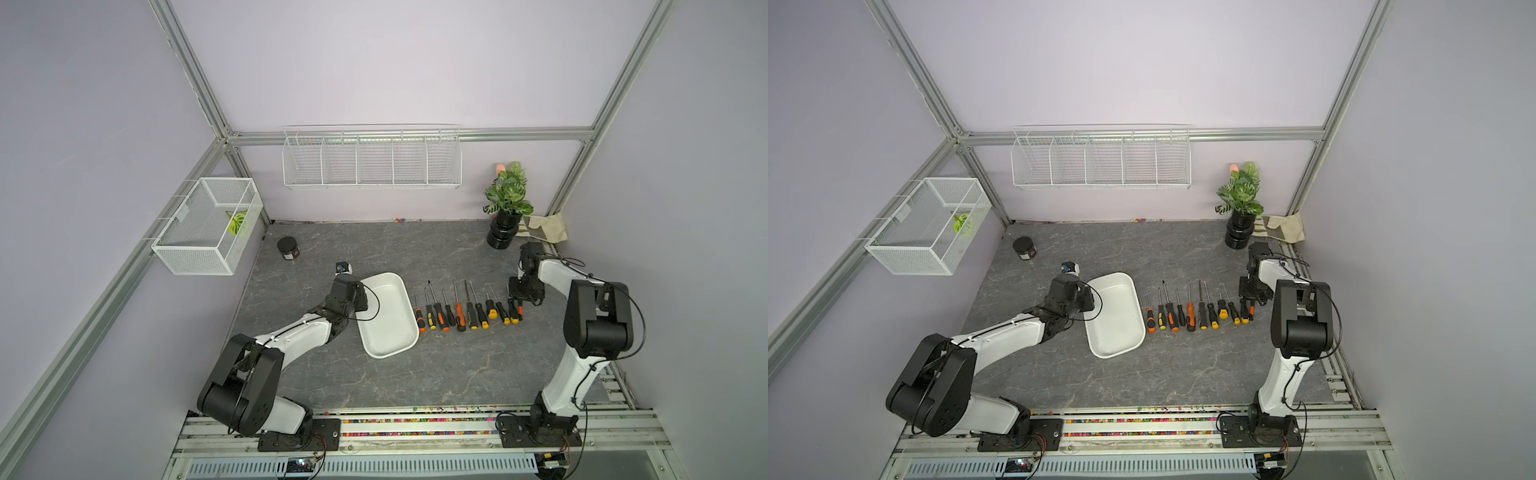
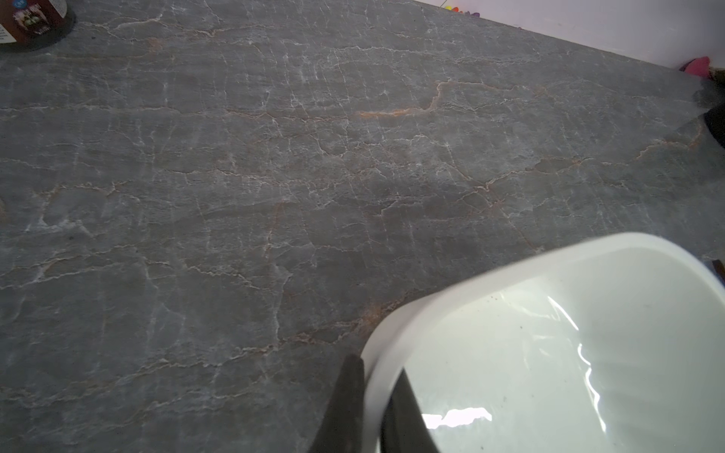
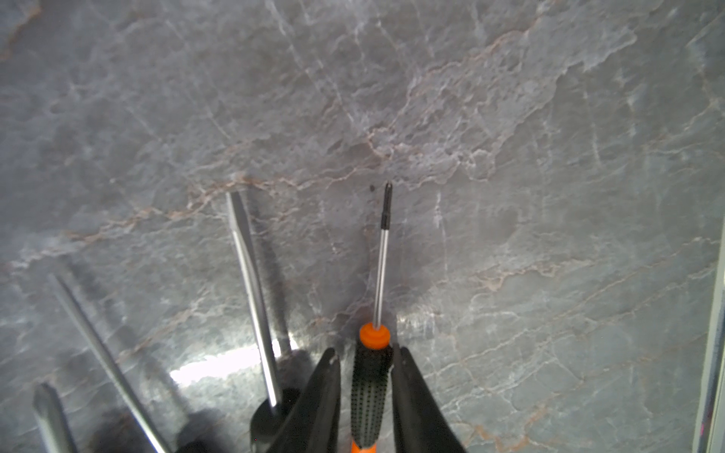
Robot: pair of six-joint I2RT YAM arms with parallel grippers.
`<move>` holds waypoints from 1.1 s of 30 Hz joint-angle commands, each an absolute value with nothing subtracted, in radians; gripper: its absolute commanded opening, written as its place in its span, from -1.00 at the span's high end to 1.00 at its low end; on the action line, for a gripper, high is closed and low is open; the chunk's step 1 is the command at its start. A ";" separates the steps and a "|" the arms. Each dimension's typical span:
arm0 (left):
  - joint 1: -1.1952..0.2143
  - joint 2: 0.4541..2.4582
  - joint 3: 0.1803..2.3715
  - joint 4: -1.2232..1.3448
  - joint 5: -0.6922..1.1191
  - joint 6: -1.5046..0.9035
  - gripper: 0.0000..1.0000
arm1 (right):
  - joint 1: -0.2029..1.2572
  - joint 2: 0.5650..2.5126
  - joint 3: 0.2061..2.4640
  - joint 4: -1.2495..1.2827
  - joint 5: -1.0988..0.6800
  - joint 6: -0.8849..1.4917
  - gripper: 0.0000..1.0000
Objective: Take out the screwdriver from the storage box
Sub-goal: Place the screwdriver at the center of the board.
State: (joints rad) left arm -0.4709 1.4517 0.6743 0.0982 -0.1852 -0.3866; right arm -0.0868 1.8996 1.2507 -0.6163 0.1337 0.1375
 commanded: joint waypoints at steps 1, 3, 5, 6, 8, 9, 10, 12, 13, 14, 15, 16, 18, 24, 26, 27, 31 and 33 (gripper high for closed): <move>-0.466 1.469 0.689 0.098 -0.187 -0.359 1.00 | -0.092 1.902 1.259 -0.624 0.125 0.143 0.43; -0.464 1.471 0.690 0.099 -0.184 -0.357 1.00 | -0.092 1.901 1.261 -0.624 0.125 0.143 0.42; -0.464 1.471 0.689 0.098 -0.184 -0.360 1.00 | -0.093 1.899 1.261 -0.624 0.124 0.143 0.42; -0.465 1.471 0.688 0.098 -0.185 -0.359 1.00 | -0.092 1.899 1.261 -0.624 0.123 0.143 0.42; -0.466 1.469 0.689 0.097 -0.182 -0.359 1.00 | -0.093 1.899 1.259 -0.622 0.123 0.143 0.42; -0.465 1.468 0.687 0.098 -0.182 -0.360 1.00 | -0.092 1.899 1.258 -0.621 0.123 0.144 0.42; -0.464 1.467 0.687 0.097 -0.184 -0.359 1.00 | -0.092 1.895 1.256 -0.622 0.123 0.146 0.42; -0.465 1.463 0.686 0.095 -0.186 -0.356 1.00 | -0.092 1.883 1.250 -0.619 0.123 0.147 0.42; -0.465 1.462 0.685 0.094 -0.186 -0.353 1.00 | -0.093 1.875 1.247 -0.617 0.123 0.150 0.41; -0.465 1.461 0.684 0.094 -0.186 -0.350 1.00 | -0.092 1.866 1.243 -0.617 0.123 0.151 0.41; -0.465 1.459 0.684 0.092 -0.185 -0.345 1.00 | -0.092 1.854 1.236 -0.613 0.122 0.153 0.41; -0.465 1.458 0.685 0.092 -0.185 -0.337 1.00 | -0.091 1.840 1.228 -0.608 0.120 0.157 0.41; -0.466 1.451 0.682 0.090 -0.186 -0.326 1.00 | -0.087 1.812 1.214 -0.600 0.112 0.161 0.41; -0.477 1.403 0.661 0.115 -0.202 -0.286 1.00 | -0.055 1.732 1.195 -0.610 0.095 0.166 0.41; -0.497 1.389 0.660 0.116 -0.242 -0.263 1.00 | -0.039 1.708 1.192 -0.610 0.087 0.169 0.41; -0.515 1.382 0.657 0.121 -0.273 -0.247 1.00 | -0.029 1.697 1.188 -0.611 0.079 0.170 0.41; -0.577 1.361 0.646 0.145 -0.364 -0.197 1.00 | 0.009 1.662 1.178 -0.612 0.058 0.181 0.41; -0.587 1.354 0.641 0.149 -0.376 -0.192 1.00 | 0.034 1.639 1.166 -0.614 0.056 0.183 0.41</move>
